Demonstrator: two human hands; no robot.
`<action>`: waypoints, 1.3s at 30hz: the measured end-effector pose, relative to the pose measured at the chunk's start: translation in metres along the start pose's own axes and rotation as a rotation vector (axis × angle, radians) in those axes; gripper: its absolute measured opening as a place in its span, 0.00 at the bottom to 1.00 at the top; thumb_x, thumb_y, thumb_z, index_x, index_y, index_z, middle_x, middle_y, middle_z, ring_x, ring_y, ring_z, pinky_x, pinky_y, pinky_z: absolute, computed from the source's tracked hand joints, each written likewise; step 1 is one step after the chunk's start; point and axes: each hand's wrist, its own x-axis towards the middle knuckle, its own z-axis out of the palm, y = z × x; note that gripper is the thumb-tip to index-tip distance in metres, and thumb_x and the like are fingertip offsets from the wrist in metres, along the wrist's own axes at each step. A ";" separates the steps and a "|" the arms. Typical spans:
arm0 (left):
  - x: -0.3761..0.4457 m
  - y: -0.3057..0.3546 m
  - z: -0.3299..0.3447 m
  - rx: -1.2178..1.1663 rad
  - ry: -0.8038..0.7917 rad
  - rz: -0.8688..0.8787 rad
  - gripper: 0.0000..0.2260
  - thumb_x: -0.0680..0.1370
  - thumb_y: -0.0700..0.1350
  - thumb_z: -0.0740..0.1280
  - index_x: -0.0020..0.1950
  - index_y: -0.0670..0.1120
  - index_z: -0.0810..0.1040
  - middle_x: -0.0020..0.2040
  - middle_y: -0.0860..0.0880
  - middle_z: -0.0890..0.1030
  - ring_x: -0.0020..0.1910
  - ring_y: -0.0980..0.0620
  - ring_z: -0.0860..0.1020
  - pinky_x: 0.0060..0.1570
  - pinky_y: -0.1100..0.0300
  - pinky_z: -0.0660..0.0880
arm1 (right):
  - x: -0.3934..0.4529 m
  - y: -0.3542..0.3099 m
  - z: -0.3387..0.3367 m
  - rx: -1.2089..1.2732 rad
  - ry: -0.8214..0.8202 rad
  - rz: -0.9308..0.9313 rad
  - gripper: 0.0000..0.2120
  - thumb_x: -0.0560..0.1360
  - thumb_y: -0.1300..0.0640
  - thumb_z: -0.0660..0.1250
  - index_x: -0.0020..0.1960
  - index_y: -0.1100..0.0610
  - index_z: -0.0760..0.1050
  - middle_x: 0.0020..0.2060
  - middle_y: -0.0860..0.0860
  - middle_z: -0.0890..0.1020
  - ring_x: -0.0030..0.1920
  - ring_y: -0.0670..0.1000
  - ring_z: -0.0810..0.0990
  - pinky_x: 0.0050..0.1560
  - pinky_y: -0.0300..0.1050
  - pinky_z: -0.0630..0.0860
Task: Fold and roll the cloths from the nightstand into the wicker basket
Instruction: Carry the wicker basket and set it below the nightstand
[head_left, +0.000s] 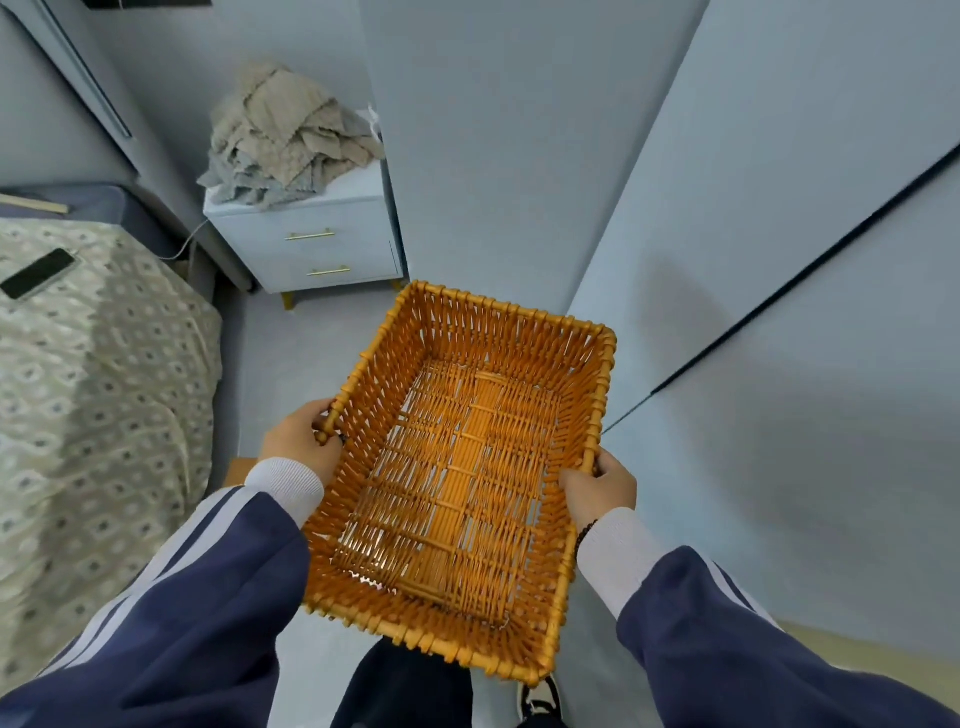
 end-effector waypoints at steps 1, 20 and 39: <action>0.013 -0.003 -0.006 0.005 0.002 -0.004 0.17 0.79 0.39 0.63 0.68 0.47 0.74 0.58 0.43 0.80 0.54 0.42 0.78 0.57 0.48 0.74 | 0.002 -0.008 0.014 -0.003 -0.004 0.005 0.11 0.70 0.69 0.62 0.41 0.57 0.80 0.34 0.54 0.78 0.34 0.54 0.76 0.40 0.51 0.80; 0.248 -0.026 -0.085 0.175 -0.097 -0.264 0.24 0.76 0.43 0.66 0.72 0.46 0.68 0.60 0.41 0.79 0.56 0.39 0.77 0.51 0.54 0.73 | 0.100 -0.169 0.214 -0.333 -0.257 -0.001 0.13 0.73 0.67 0.61 0.49 0.54 0.79 0.38 0.53 0.78 0.35 0.53 0.75 0.35 0.43 0.77; 0.368 -0.011 -0.178 0.565 -0.090 -0.450 0.15 0.82 0.44 0.59 0.66 0.39 0.73 0.56 0.37 0.79 0.47 0.40 0.77 0.40 0.55 0.69 | 0.152 -0.253 0.360 -0.480 -0.572 0.201 0.16 0.67 0.67 0.62 0.54 0.65 0.78 0.42 0.56 0.81 0.38 0.54 0.77 0.49 0.54 0.80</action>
